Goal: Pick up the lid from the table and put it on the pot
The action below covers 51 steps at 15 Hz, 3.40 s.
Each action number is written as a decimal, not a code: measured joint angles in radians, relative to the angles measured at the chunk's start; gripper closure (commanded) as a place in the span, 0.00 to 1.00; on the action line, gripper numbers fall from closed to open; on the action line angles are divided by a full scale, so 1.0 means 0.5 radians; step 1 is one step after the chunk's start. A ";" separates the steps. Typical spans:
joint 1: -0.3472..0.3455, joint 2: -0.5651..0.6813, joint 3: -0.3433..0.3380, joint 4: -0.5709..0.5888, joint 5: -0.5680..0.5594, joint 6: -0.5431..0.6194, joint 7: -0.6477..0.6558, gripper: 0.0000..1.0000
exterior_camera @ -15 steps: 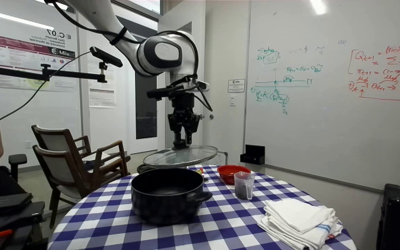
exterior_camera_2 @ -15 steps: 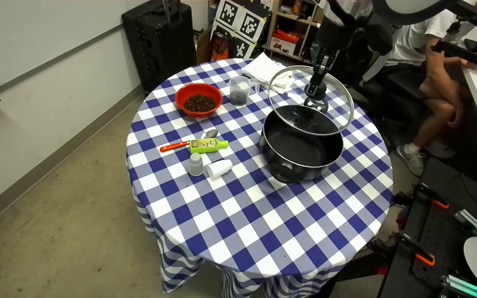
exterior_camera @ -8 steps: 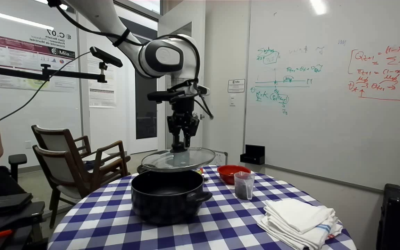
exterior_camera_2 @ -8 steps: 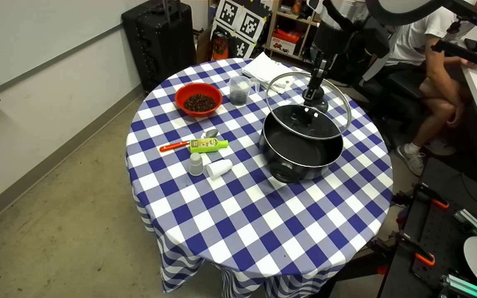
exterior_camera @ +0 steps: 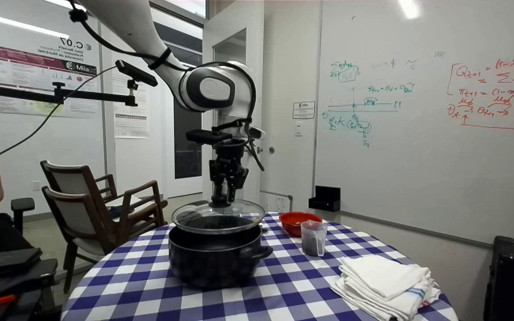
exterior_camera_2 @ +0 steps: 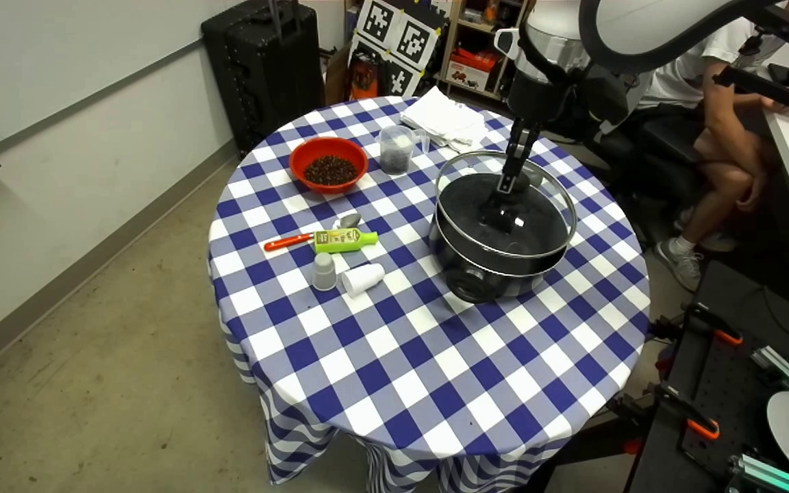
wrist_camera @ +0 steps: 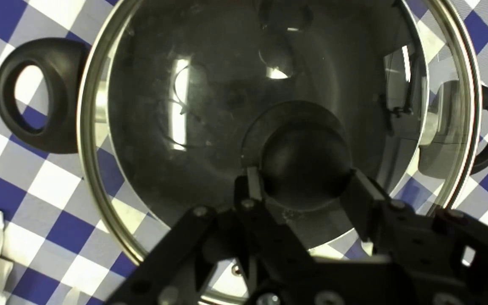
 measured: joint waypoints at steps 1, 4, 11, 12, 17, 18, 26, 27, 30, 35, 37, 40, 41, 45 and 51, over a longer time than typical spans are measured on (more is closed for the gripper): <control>0.000 0.010 0.002 -0.007 0.007 0.000 0.000 0.77; 0.000 0.034 0.007 -0.014 0.017 0.000 0.000 0.77; -0.004 0.044 0.010 -0.047 0.080 0.000 0.000 0.77; -0.005 0.044 0.010 -0.053 0.089 0.000 0.000 0.77; -0.006 0.044 0.012 -0.063 0.139 0.000 0.000 0.77; -0.006 0.045 0.012 -0.063 0.148 0.002 0.000 0.77; -0.017 0.045 0.012 -0.063 0.167 0.019 0.007 0.77; -0.020 0.047 0.010 -0.065 0.167 0.038 0.013 0.77; -0.030 0.055 0.006 -0.072 0.167 0.104 0.017 0.77; -0.051 0.074 0.006 -0.083 0.167 0.156 0.018 0.77; -0.059 0.082 0.005 -0.085 0.167 0.156 0.018 0.77; -0.060 0.082 0.005 -0.085 0.167 0.155 0.018 0.77; -0.060 0.082 0.005 -0.085 0.167 0.155 0.018 0.77; -0.060 0.082 0.005 -0.085 0.165 0.154 0.018 0.77; -0.033 0.082 -0.004 -0.083 0.059 0.129 0.116 0.77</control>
